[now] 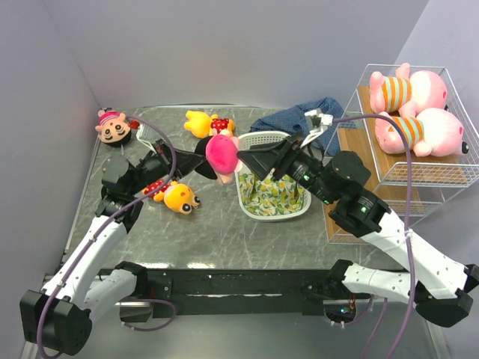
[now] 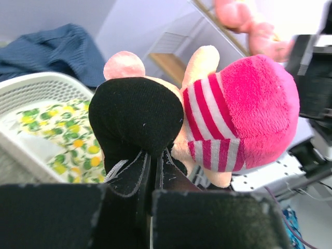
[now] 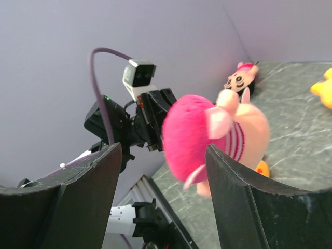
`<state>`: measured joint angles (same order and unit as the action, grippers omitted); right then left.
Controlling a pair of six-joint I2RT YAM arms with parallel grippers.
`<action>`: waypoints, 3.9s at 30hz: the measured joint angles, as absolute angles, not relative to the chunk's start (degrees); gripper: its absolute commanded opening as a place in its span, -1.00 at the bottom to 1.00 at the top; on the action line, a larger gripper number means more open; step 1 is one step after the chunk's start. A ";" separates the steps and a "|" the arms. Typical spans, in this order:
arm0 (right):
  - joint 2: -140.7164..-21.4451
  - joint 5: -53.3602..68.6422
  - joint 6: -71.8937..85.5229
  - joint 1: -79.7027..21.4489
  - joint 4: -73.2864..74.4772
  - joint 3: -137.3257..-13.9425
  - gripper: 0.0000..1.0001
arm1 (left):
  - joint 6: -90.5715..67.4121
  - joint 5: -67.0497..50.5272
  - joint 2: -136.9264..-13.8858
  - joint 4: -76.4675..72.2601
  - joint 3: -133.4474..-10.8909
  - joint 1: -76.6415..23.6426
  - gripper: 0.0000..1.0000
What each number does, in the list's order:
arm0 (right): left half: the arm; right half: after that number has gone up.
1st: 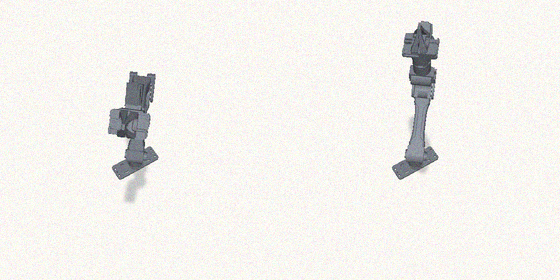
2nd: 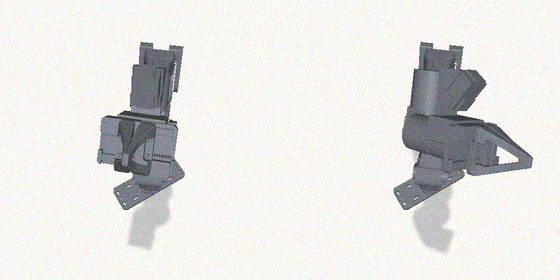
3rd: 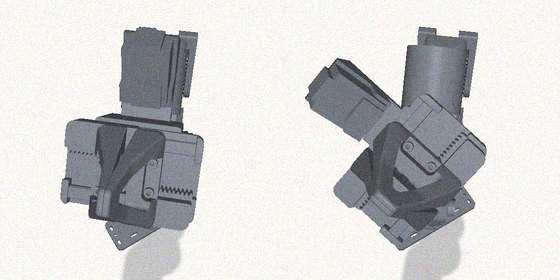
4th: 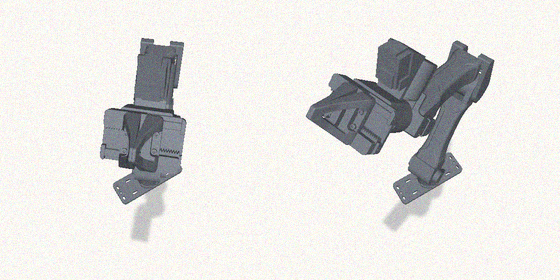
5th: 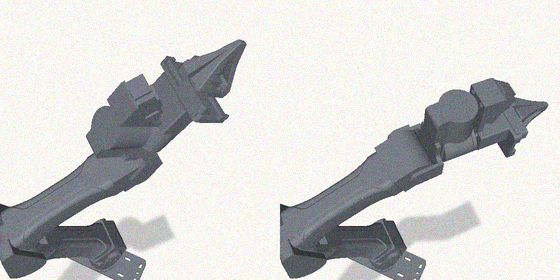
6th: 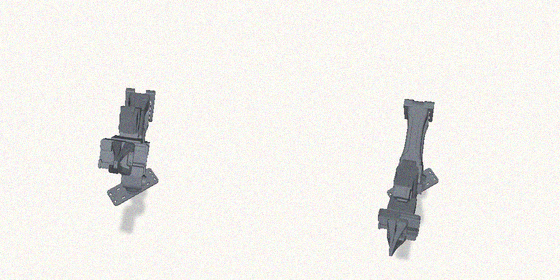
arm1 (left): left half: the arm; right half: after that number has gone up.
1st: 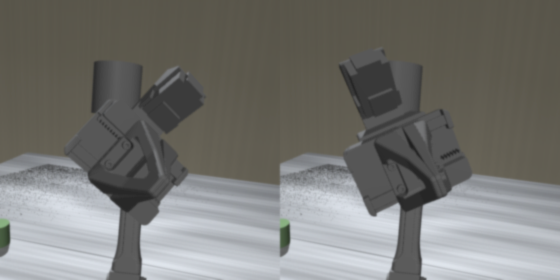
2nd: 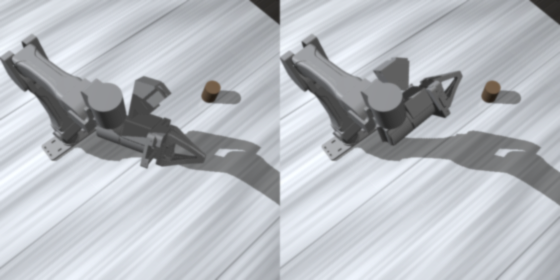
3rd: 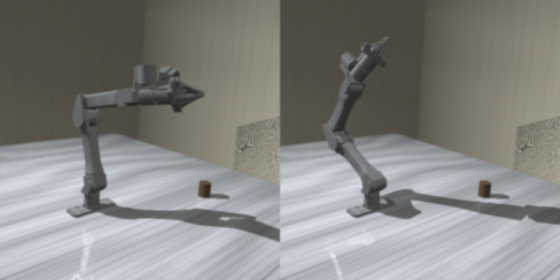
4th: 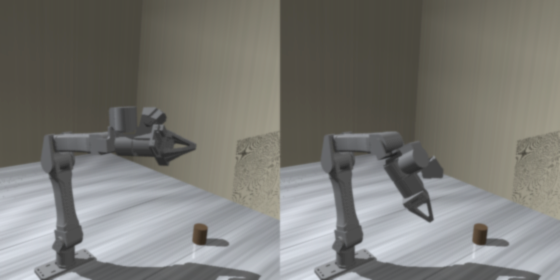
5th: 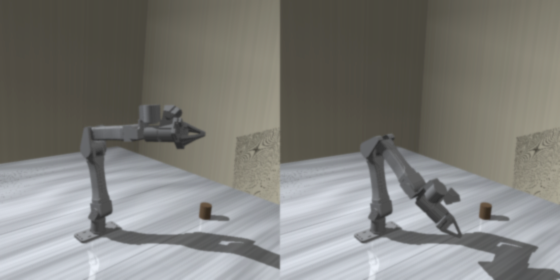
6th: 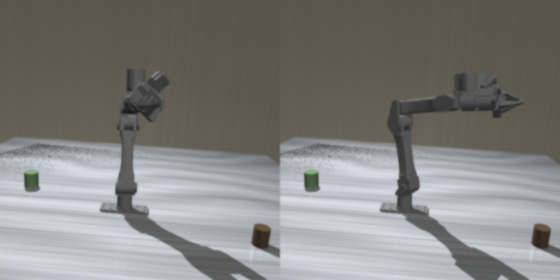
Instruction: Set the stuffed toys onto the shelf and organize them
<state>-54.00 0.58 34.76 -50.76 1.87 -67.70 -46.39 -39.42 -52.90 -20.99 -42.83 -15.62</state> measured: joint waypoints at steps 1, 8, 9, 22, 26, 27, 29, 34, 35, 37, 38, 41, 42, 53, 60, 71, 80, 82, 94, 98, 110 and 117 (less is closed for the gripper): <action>-54.63 1.23 35.16 -50.76 1.63 -67.70 0.46 | -47.29 -40.10 -52.60 -22.72 -42.39 -15.62 -0.98; -58.46 4.47 37.71 -50.76 0.16 -67.70 0.46 | -50.28 -42.33 -51.20 -28.56 -41.69 -15.62 -0.98; -58.92 4.91 38.09 -50.76 -0.08 -67.70 0.44 | -50.33 -42.41 -51.07 -28.82 -41.69 -15.62 -0.98; -61.01 7.07 39.86 -50.76 -2.79 -67.68 -1.00 | -49.01 -41.74 -49.52 -27.88 -41.45 -15.59 0.49; -60.55 6.42 37.89 -50.76 -2.81 -67.77 -1.00 | -47.51 -39.77 -49.21 -25.21 -41.52 -15.57 0.93; -60.53 6.04 37.30 -50.76 -2.39 -67.88 -1.00 | -47.00 -39.31 -49.08 -24.14 -41.56 -15.57 0.93; -60.55 4.58 34.57 -50.76 -0.27 -68.82 -1.00 | -45.30 -37.82 -48.58 -20.84 -42.00 -15.59 0.93; -60.82 -0.75 25.10 -50.76 7.44 -74.04 -1.00 | -41.21 -30.33 -46.72 -10.39 -45.50 -15.62 0.93; -61.12 -2.48 22.15 -50.76 9.65 -75.94 -1.00 | -40.03 -29.12 -46.22 -8.62 -46.28 -15.62 0.93; -61.80 -5.56 16.60 -50.76 13.23 -79.18 -1.00 | -36.86 -27.66 -45.25 -4.89 -48.01 -15.62 0.93; -62.15 -7.20 14.04 -50.76 14.83 -80.55 -1.00 | -34.81 -27.29 -44.91 -2.92 -49.04 -15.62 0.93; -63.79 -13.39 5.56 -50.76 20.60 -84.07 -1.00 | -29.91 -25.78 -44.40 0.99 -50.85 -15.64 0.93; -64.69 -15.88 2.96 -50.76 22.72 -85.12 -1.00 | -28.64 -25.08 -44.21 2.04 -50.87 -15.64 0.93; -78.91 -43.11 -12.29 -49.01 46.17 -93.84 -0.96 | -24.23 -20.60 -42.22 7.01 -48.66 -15.68 0.93; -80.29 -51.77 -12.56 -42.15 52.82 -93.43 -0.91 | -24.23 -20.58 -41.08 6.94 -48.21 -15.94 0.93; -79.05 -58.83 -16.12 -37.19 51.00 -86.30 -0.63 | -24.21 -20.58 -40.25 6.92 -48.01 -16.32 0.93; -76.90 -62.83 -21.63 -33.01 41.85 -78.13 -0.22 | -24.18 -20.53 -39.83 6.90 -48.01 -16.34 0.93; -76.07 -63.51 -23.57 -32.32 39.38 -76.36 -0.12 | -24.16 -20.36 -39.72 6.90 -48.01 -16.36 0.93; -71.24 -65.14 -30.68 -31.59 32.32 -72.01 -0.08 | -24.03 -19.53 -38.83 6.90 -48.01 -16.75 0.93; -70.35 -64.99 -31.94 -31.09 31.31 -71.20 -0.10 | -24.01 -19.16 -38.76 6.90 -48.01 -16.80 0.93; -70.28 -59.79 -30.70 -33.10 32.99 -71.72 0.00 | -23.59 -16.12 -38.41 7.18 -47.99 -16.97 0.93; -69.63 -52.23 -27.20 -38.13 34.48 -73.87 0.07 | -24.21 -1.26 -36.40 9.41 -47.72 -17.02 0.93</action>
<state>-69.63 -52.23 -27.20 -38.13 34.48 -73.87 -24.21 -1.26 -36.40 9.41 -47.72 -17.02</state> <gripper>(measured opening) 0.518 0.966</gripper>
